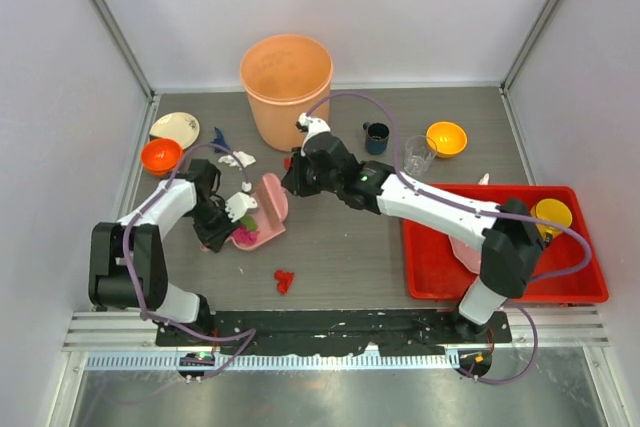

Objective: Sweep away the paper scraps from the table

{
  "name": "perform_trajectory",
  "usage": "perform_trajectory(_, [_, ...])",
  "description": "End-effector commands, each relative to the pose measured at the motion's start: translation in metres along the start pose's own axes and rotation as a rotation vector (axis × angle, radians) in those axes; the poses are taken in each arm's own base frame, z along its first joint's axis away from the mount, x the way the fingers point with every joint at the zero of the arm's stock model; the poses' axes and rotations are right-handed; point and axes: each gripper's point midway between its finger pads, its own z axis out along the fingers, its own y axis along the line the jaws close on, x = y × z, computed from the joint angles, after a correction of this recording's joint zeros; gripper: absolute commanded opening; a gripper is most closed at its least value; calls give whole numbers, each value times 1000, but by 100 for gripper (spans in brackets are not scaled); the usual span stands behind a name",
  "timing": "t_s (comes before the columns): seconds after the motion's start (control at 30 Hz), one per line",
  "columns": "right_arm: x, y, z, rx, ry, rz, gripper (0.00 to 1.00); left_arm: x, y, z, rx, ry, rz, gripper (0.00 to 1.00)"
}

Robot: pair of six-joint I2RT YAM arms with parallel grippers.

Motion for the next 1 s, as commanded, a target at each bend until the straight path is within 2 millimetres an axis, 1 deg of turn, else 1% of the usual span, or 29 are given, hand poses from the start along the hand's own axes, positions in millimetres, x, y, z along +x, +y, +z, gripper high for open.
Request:
perform_trajectory(0.0, [-83,21,-70,13,-236,-137,1,-36,6,-25,-23,-165,-56,0])
perform_trajectory(0.07, [-100,25,-91,24,-278,-186,1,-41,6,-33,-30,-184,-86,0])
perform_trajectory(0.1, [-109,24,-101,40,-309,-198,1,-46,9,-41,-38,-196,-97,0])
perform_trajectory(0.13, [-122,29,-121,29,-355,-208,1,-48,8,-45,-38,-206,-123,0])
perform_trajectory(0.23, [-141,30,-152,42,-434,-243,1,-59,10,-63,-61,-245,-160,0])
perform_trajectory(0.27, [-149,31,-171,42,-470,-243,1,-60,11,-68,-70,-250,-172,0])
perform_trajectory(0.33, [-156,22,-188,86,-509,-257,1,-63,16,-83,-101,-250,-199,0])
perform_trajectory(0.37, [-159,20,-203,95,-539,-258,1,-64,17,-89,-112,-252,-226,0])
perform_trajectory(0.4, [-160,15,-209,117,-553,-261,1,-65,22,-101,-145,-249,-236,0])
perform_trajectory(0.43, [-161,10,-215,135,-565,-275,1,-66,24,-107,-161,-252,-249,0])
perform_trajectory(0.47, [-159,1,-217,174,-571,-275,1,-67,26,-113,-178,-256,-272,0])
perform_trajectory(0.5, [-160,-2,-226,182,-587,-272,1,-72,30,-127,-203,-273,-273,0])
perform_trajectory(0.53, [-160,-5,-229,195,-592,-279,1,-73,33,-133,-223,-274,-284,0])
perform_trajectory(0.57, [-158,-11,-229,222,-590,-281,1,-79,38,-148,-254,-301,-288,0])
perform_trajectory(0.6, [-158,-13,-235,227,-598,-280,1,-79,38,-154,-257,-300,-296,0])
perform_trajectory(0.63, [-157,-15,-236,236,-594,-284,1,-80,41,-160,-274,-295,-305,0])
perform_trajectory(0.67, [-155,-19,-237,250,-588,-287,1,-85,46,-176,-308,-319,-305,0])
perform_trajectory(0.73, [-154,-21,-239,258,-588,-289,1,-88,50,-187,-323,-317,-325,0])
perform_trajectory(0.77, [-151,-23,-238,263,-581,-293,1,-91,58,-201,-371,-332,-329,0])
perform_trajectory(0.83, [-149,-28,-236,283,-576,-296,1,-99,72,-214,-436,-371,-357,0])
perform_trajectory(0.87, [-146,-31,-234,293,-569,-298,1,-101,83,-224,-488,-382,-369,0])
perform_trajectory(0.9, [-145,-33,-232,303,-566,-299,1,-108,94,-232,-532,-417,-375,0])
perform_trajectory(0.93, [-143,-34,-230,308,-560,-303,1,-112,102,-237,-557,-434,-401,0])
perform_trajectory(0.97, [-141,-37,-226,316,-550,-306,1,-120,114,-244,-579,-453,-409,0])
